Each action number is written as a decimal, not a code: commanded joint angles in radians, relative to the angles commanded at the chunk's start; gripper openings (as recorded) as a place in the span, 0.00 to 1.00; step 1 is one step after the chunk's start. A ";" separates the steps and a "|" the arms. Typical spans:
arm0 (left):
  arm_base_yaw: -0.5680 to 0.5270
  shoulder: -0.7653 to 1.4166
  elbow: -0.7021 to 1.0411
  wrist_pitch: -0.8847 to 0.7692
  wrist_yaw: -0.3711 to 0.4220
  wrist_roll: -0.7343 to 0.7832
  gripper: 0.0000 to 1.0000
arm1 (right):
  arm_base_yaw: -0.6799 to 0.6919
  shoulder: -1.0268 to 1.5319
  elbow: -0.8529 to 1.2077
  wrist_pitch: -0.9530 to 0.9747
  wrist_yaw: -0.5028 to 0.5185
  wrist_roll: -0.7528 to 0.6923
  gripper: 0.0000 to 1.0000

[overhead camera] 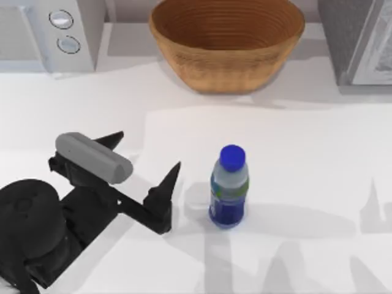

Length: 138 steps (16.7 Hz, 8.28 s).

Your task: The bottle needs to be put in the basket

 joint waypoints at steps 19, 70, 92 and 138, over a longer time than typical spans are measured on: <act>-0.223 0.585 0.155 0.353 -0.005 0.001 1.00 | 0.000 0.000 0.000 0.000 0.000 0.000 1.00; -0.248 -0.467 -0.008 -0.515 -0.043 -0.008 0.00 | 0.000 0.000 0.000 0.000 0.000 0.000 1.00; -0.212 0.114 0.827 -0.847 -0.315 -0.064 0.00 | 0.000 0.000 0.000 0.000 0.000 0.000 1.00; -0.026 1.010 2.040 -1.141 -0.561 -0.116 1.00 | 0.000 0.000 0.000 0.000 0.000 0.000 1.00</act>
